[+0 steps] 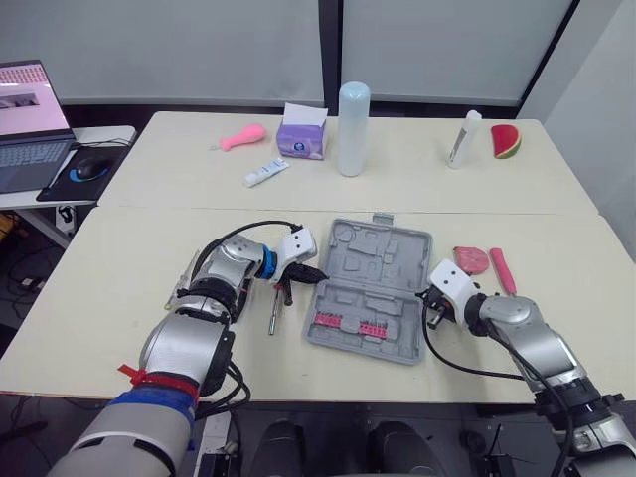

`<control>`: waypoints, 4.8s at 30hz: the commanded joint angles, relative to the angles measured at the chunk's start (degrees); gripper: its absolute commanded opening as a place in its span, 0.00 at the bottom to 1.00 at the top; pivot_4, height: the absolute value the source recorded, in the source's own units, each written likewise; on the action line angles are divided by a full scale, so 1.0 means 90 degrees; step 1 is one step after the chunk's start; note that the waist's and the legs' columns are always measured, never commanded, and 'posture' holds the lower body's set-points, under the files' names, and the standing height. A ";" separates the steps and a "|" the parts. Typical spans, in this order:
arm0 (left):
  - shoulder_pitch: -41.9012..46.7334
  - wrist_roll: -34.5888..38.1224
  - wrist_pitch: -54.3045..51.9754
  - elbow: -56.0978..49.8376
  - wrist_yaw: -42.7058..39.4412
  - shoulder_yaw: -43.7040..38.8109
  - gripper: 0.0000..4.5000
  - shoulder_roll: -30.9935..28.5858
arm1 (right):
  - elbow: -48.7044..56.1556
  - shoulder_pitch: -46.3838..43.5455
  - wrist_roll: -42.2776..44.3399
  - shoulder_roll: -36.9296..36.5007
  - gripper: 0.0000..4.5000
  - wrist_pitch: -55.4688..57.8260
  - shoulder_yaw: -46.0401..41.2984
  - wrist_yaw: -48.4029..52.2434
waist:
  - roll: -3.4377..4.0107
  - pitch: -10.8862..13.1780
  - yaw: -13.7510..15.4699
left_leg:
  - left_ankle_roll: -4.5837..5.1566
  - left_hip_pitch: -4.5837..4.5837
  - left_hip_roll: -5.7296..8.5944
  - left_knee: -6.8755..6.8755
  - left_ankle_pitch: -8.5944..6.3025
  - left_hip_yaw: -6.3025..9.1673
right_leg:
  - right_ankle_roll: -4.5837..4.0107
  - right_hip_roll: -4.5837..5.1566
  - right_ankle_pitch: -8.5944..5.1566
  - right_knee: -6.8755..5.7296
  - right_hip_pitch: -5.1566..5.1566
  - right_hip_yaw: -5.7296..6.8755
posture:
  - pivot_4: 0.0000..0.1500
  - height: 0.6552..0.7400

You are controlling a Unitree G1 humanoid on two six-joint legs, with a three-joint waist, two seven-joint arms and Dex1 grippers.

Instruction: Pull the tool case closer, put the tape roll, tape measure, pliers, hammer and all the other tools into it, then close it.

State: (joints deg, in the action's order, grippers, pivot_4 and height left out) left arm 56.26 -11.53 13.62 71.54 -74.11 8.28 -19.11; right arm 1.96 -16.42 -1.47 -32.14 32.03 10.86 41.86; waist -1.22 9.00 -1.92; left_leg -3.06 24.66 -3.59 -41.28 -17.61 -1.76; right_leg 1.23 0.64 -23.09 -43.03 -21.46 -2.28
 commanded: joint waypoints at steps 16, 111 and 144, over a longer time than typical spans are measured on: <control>-0.2554 0.0808 -0.2420 -0.4757 -0.1009 0.0542 0.00 -0.0586 | 0.2154 0.0854 0.0450 -0.0629 0.00 0.1213 0.0109 0.0465 | 0.0006 -0.0003 0.0014 | 0.0002 0.0005 0.0000 -0.0015 -0.0001 0.0026 | 0.0000 -0.0001 0.0000 0.0001 0.0015 -0.0009 | 1.00 0.53; -0.7472 0.3660 -0.2995 -0.6853 0.1975 -0.4632 0.48 -0.2408 | 0.3542 0.5600 0.2061 -0.0357 0.05 -0.1249 -0.6264 0.0743 | 0.0010 -0.0004 0.0028 | 0.0033 -0.0005 0.0005 -0.0038 -0.0020 0.0087 | 0.0000 -0.0020 -0.0001 0.0013 0.0070 -0.0009 | 1.00 0.53; -0.8616 0.4187 -0.2555 -0.8540 0.1349 -0.4148 1.00 -0.2518 | 0.2664 0.6034 0.1774 -0.0751 0.99 -0.2102 -0.5157 0.1115 | 0.0004 -0.0006 0.0027 | 0.0032 -0.0195 0.0006 0.0070 -0.0023 0.0068 | 0.0000 -0.0027 -0.0002 0.0143 0.0271 -0.0030 | 1.00 0.53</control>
State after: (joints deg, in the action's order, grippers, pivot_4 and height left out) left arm -21.84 24.81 -9.90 -2.18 -60.48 -30.00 -40.57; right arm 25.42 37.79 15.09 -37.41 14.81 -35.55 50.82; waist -1.18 8.95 -1.68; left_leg -2.78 22.91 -3.52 -40.65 -17.82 -1.16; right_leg 1.23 0.39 -23.11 -41.72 -19.02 -2.57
